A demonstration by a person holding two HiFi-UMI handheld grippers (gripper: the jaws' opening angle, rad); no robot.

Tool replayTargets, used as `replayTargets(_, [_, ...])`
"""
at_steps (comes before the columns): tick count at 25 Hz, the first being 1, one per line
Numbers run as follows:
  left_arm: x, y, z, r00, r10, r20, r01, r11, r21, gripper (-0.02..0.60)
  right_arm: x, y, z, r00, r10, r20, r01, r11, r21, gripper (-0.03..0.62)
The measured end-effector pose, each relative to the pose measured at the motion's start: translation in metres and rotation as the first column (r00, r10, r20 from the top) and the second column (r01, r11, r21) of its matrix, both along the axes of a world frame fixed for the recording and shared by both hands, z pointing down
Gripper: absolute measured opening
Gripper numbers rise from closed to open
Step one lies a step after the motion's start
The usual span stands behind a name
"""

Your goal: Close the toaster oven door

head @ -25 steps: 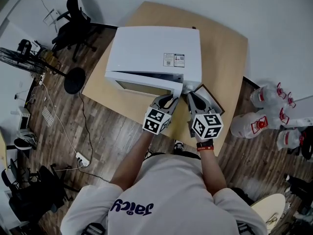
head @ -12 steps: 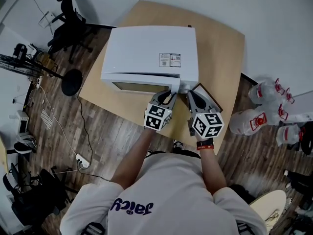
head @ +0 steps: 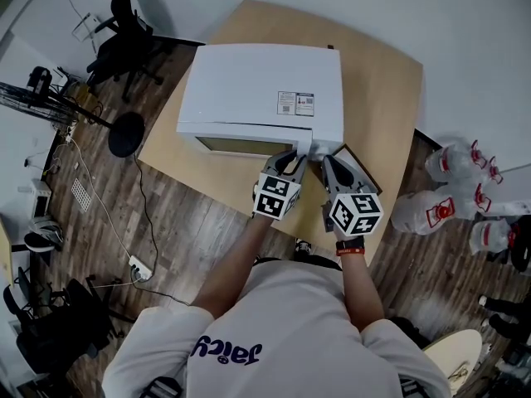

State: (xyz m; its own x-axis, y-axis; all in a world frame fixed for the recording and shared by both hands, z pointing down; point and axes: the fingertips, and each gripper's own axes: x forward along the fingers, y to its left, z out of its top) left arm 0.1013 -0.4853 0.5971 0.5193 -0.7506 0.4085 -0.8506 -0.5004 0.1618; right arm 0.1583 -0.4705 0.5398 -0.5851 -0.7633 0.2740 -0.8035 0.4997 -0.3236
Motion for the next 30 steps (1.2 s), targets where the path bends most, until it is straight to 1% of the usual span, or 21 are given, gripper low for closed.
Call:
replayTargets(2, [0.0, -0.006, 0.001, 1.0, -0.009, -0.003, 0.009, 1.0, -0.006, 0.084, 0.0, -0.001, 0.0, 1.0, 0.0, 0.002, 0.0, 1.0, -0.001, 0.014])
replayTargets(3, [0.0, -0.008, 0.002, 1.0, -0.009, -0.002, 0.008, 1.0, -0.011, 0.094, 0.0, 0.0, 0.001, 1.0, 0.0, 0.004, 0.0, 1.0, -0.003, 0.014])
replayTargets(8, [0.0, -0.008, 0.001, 1.0, -0.018, -0.014, 0.018, 1.0, -0.007, 0.094, 0.0, 0.003, 0.003, 1.0, 0.005, 0.012, -0.005, 1.0, -0.013, 0.012])
replayTargets(14, [-0.009, 0.004, -0.008, 1.0, -0.025, -0.017, 0.025, 1.0, 0.008, 0.086, 0.003, 0.017, 0.0, 0.999, 0.042, 0.006, -0.042, 0.999, -0.009, 0.012])
replayTargets(18, [-0.018, 0.026, -0.03, 0.999, -0.025, -0.024, 0.026, 0.998, 0.05, 0.083, 0.003, 0.032, -0.007, 0.997, 0.071, 0.006, -0.071, 0.997, 0.004, 0.012])
replayTargets(23, [-0.039, 0.06, -0.062, 0.998, -0.04, -0.046, 0.045, 0.993, 0.109, 0.067, 0.001, 0.059, -0.019, 0.995, 0.096, -0.003, -0.096, 0.995, 0.035, 0.014])
replayTargets(30, [-0.072, 0.117, -0.093, 0.996, -0.052, -0.075, 0.064, 0.985, 0.163, 0.051, -0.017, 0.102, -0.037, 0.995, 0.104, -0.006, -0.103, 0.991, 0.084, 0.012])
